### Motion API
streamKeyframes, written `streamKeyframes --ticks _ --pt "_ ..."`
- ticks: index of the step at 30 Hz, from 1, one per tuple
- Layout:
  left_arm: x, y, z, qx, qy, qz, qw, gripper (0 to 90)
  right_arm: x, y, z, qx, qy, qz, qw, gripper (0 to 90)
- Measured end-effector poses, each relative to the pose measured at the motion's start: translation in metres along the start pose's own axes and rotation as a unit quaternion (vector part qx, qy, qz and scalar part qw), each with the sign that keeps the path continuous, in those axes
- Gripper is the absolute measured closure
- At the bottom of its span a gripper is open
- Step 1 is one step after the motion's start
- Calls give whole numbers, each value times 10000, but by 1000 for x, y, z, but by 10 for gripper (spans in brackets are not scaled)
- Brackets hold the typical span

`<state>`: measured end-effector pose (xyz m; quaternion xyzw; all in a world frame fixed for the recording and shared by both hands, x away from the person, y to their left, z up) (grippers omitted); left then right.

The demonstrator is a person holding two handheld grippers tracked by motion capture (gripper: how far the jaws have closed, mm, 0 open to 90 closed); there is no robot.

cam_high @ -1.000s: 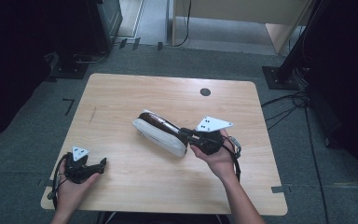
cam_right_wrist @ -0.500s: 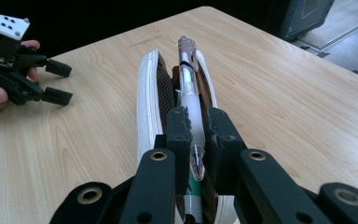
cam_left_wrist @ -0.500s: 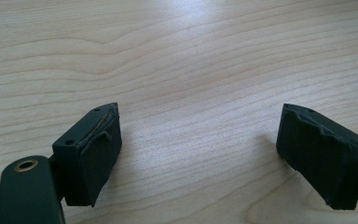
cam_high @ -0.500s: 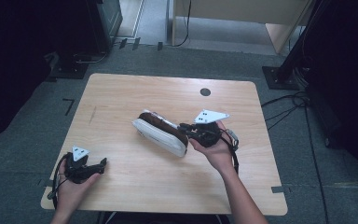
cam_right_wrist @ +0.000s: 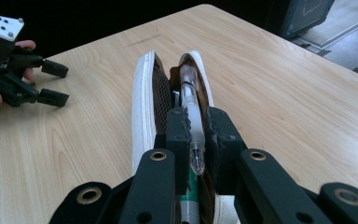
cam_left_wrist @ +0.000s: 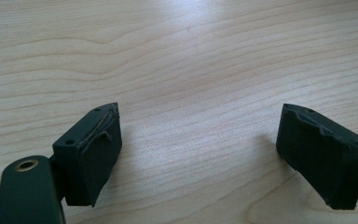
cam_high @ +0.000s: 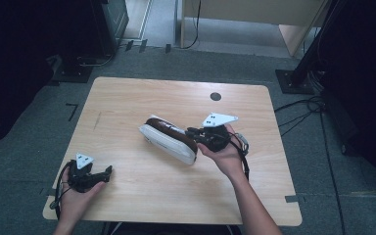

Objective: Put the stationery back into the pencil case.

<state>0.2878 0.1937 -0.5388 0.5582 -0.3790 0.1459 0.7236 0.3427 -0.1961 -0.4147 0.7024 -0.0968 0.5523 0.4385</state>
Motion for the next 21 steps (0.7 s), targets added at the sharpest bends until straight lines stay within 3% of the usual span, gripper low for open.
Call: streamKeyframes --ticks 21 --pt "0 0 1 -30 -23 -7 10000 144 10 -26 -5 119 -183 21 9998 802"
Point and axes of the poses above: each handheld gripper's, and its own axes: y roughly backward along the jaws, x roughly out of its top, z roughly to its right, the point moved 3 cm from there along -y, roughly forward along the jaws, and after that the axes turned 8 degrees about -x, right-handed, at the moved point
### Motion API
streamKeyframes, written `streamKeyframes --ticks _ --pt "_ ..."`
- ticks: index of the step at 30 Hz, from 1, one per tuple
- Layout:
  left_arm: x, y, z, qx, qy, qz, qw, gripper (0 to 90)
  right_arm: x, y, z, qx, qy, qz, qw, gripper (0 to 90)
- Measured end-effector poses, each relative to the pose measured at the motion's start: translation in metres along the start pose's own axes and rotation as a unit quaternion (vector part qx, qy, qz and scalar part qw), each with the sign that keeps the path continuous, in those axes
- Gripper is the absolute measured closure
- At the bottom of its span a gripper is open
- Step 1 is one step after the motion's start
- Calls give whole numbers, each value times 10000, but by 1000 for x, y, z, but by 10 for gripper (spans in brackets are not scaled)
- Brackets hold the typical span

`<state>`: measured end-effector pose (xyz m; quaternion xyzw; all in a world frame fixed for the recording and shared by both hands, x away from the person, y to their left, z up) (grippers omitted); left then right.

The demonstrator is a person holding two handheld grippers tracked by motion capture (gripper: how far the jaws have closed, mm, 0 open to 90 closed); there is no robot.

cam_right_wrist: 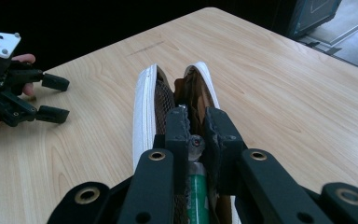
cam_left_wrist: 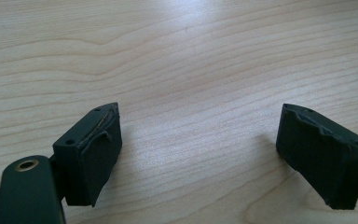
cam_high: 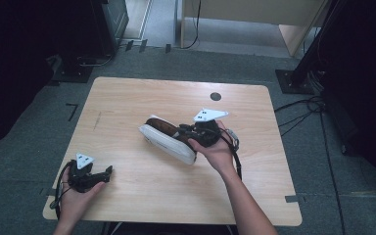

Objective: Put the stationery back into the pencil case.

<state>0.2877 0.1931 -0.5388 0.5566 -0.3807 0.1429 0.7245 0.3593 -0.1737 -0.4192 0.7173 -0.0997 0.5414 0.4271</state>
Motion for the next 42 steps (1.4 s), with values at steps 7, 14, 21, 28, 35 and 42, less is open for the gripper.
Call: streamKeyframes --ticks 7,14,21,28,35,42 --pt "0 0 0 -7 -18 -13 10000 144 0 -5 -1 7 -84 -3 10000 803" --pt "0 0 0 -13 -13 -11 10000 145 1 -9 -4 38 -132 60 9999 764" --pt "0 0 0 -14 -16 -11 10000 145 1 -3 -1 10 -168 120 9998 754" --pt "0 0 0 -14 -17 -13 10000 145 -1 11 -2 5 -150 220 9996 747" --pt "0 0 1 -6 -12 -8 10000 145 -9 27 3 -90 -226 302 9992 688" --pt "0 0 1 -1 -4 3 10000 145 -17 43 8 -330 -342 365 9982 444"
Point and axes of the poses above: each handheld gripper's, and its own axes: y roughly backward along the jaws, x roughly out of its top, z roughly to its right, the point moved 3 cm from there along -y, roughly forward along the jaws, and after that the axes turned 8 degrees about -x, right-handed, at the moved point
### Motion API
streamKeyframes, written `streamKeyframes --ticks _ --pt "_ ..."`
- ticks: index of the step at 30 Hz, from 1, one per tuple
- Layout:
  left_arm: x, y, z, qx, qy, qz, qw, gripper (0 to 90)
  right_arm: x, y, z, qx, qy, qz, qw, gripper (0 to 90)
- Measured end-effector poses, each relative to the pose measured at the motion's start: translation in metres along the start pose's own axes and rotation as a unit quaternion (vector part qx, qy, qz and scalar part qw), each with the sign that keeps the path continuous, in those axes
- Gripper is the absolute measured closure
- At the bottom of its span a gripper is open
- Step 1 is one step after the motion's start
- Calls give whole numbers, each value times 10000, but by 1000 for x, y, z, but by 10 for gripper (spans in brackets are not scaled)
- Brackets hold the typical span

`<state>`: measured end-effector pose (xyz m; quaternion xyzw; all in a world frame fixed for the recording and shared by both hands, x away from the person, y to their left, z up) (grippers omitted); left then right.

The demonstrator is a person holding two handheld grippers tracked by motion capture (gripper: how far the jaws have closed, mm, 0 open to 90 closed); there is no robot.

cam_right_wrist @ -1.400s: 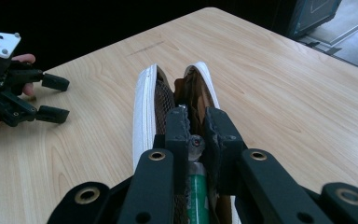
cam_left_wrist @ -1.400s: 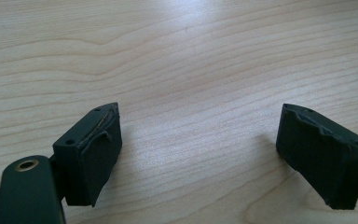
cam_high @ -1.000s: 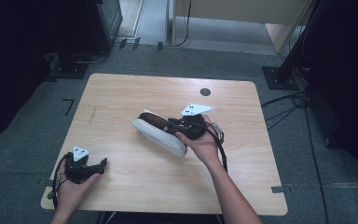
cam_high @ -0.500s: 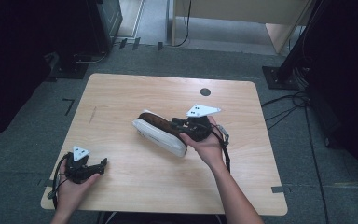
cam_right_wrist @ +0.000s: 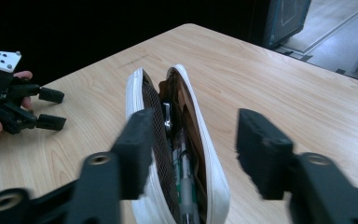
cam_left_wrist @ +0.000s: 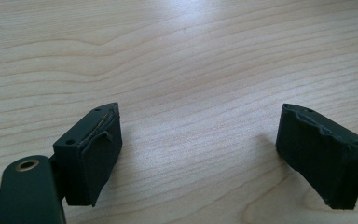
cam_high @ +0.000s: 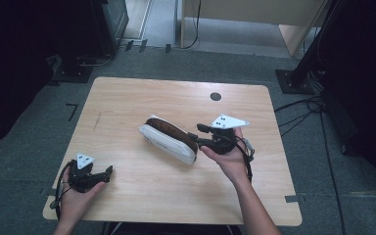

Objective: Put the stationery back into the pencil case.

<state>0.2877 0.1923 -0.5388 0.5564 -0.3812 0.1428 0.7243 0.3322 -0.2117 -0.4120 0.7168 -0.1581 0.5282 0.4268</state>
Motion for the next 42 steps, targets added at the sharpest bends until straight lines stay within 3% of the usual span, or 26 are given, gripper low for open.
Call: streamKeyframes --ticks 5,8,12,15,21,31,36,42 --pt "0 0 0 0 1 1 10000 145 -5 11 3 -575 -86 14 9983 125" --pt "0 0 0 0 2 2 10000 145 -9 17 7 -858 -155 -28 9962 0" --pt "0 0 0 1 14 13 10000 145 -17 26 17 -1176 -462 -43 9920 0" --pt "0 0 0 0 11 11 10000 145 -24 32 22 -1255 -589 -66 9903 0" --pt "0 0 0 -1 7 8 10000 145 -40 41 33 -1447 -655 -151 9872 0" --pt "0 0 0 -2 -3 -5 10000 145 -64 54 49 -1620 -887 -229 9825 0" --pt "0 0 0 -2 -3 -4 10000 146 -80 58 54 -1620 -907 -247 9823 0" --pt "0 0 0 -2 -2 -5 10000 145 -98 67 63 -1743 -1096 -308 9781 0"
Point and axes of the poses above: each handheld gripper's, and its own axes: y roughly backward along the jaws, x roughly out of its top, z roughly to its right, the point moved 3 cm from there along -y, roughly forward along the jaws, and after that the axes turned 8 degrees about -x, right-handed, at the moved point
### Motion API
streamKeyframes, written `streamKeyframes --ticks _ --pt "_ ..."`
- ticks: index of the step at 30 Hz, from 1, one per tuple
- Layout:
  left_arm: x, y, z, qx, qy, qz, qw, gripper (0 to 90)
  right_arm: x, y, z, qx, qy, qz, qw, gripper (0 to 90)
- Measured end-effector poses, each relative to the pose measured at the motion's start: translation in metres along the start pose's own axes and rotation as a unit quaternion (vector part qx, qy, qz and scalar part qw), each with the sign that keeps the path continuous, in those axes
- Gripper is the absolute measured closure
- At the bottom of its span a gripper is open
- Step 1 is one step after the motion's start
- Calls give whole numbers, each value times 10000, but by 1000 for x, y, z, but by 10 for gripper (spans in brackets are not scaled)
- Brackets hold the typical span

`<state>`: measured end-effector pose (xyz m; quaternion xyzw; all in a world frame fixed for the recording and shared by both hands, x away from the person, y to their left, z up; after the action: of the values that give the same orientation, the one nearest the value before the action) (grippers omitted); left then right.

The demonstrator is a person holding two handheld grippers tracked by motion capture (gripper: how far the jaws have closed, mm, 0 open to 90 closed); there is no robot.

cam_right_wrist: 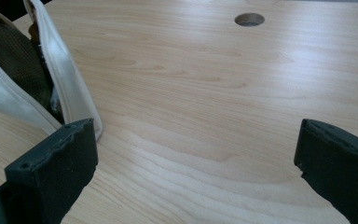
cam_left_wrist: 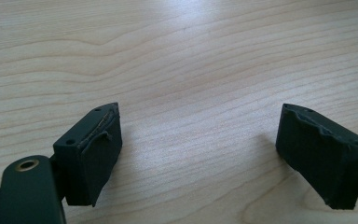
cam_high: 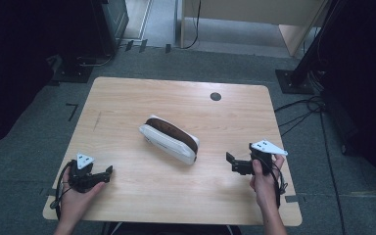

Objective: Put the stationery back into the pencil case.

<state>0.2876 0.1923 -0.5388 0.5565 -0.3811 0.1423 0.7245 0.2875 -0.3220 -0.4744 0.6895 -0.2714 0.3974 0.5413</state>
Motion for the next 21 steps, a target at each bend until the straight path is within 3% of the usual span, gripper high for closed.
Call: streamKeyframes --ticks 21 --pt "0 0 0 1 -2 1 10000 146 -51 14 53 -558 -286 -396 9972 0"
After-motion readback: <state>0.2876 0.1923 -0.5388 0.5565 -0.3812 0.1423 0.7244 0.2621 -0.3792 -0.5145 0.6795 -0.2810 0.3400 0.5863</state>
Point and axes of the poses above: each handheld gripper's, and its own axes: y roughly backward along the jaws, x roughly out of its top, z roughly to its right, the point moved 3 cm from there along -y, roughly forward along the jaws, and after that the axes turned 8 degrees about -x, right-handed, at the moved point
